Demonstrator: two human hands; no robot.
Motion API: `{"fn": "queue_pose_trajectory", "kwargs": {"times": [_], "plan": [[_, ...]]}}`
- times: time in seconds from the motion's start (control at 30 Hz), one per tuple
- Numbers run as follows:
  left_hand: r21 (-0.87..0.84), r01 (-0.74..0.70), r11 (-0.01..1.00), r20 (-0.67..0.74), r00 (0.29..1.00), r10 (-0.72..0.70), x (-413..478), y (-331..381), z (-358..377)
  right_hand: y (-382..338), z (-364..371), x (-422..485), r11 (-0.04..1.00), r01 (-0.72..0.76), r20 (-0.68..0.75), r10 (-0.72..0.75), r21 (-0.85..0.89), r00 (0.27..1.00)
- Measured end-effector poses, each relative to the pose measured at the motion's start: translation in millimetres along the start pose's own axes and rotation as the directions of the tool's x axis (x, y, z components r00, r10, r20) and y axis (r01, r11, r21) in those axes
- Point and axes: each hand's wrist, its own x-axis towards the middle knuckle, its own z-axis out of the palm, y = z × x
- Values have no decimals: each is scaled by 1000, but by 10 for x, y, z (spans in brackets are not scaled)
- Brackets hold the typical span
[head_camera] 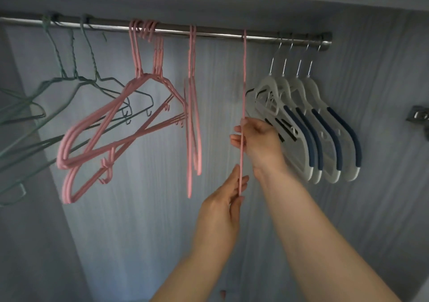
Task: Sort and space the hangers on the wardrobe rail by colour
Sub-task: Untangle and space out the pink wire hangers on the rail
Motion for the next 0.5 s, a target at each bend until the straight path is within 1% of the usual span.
{"fn": "queue_pose_trajectory", "kwargs": {"times": [0.03, 0.07, 0.1, 0.13, 0.17, 0.2, 0.23, 0.27, 0.3, 0.33, 0.4, 0.43, 0.5], "plan": [[15, -1, 1000, 3, 1000, 1, 3, -13, 0, -7, 14, -49, 983, 55, -1, -56, -177, 998], [43, -8, 999, 8, 1000, 7, 4, -17, -9, -20, 39, -119, 922, 152, 14, -158, -356, 987], [75, -14, 997, 11, 1000, 13, -1, -16, -27, -60, 77, -215, 839, 287, 52, -298, -461, 953], [98, -16, 995, 11, 1000, 15, -17, 1, -54, -130, 122, -317, 781, 401, 96, -408, -479, 908], [108, -23, 994, 12, 1000, 22, -42, 20, -80, -221, 169, -402, 760, 474, 128, -470, -445, 873], [114, -37, 993, 10, 999, 36, -74, 32, -108, -314, 224, -452, 776, 499, 151, -480, -386, 864], [120, -47, 992, 2, 999, 47, -111, 37, -139, -412, 270, -472, 826, 468, 177, -433, -316, 884], [123, -52, 991, -13, 998, 54, -150, 44, -175, -488, 318, -448, 881, 395, 214, -347, -261, 913], [122, -52, 991, -32, 998, 56, -185, 59, -219, -553, 370, -407, 915, 317, 263, -252, -248, 931], [128, -57, 990, -54, 996, 64, -214, 62, -263, -603, 423, -376, 924, 261, 306, -172, -278, 936], [166, -102, 981, -111, 986, 121, -259, 57, -360, -652, 538, -383, 913, 194, 356, -59, -358, 933], [189, -128, 974, -138, 978, 156, -279, 61, -421, -630, 588, -383, 912, 165, 356, -23, -375, 934], [251, -161, 954, -179, 961, 210, -320, 83, -557, -520, 664, -360, 933, 98, 320, 20, -347, 947]]}}
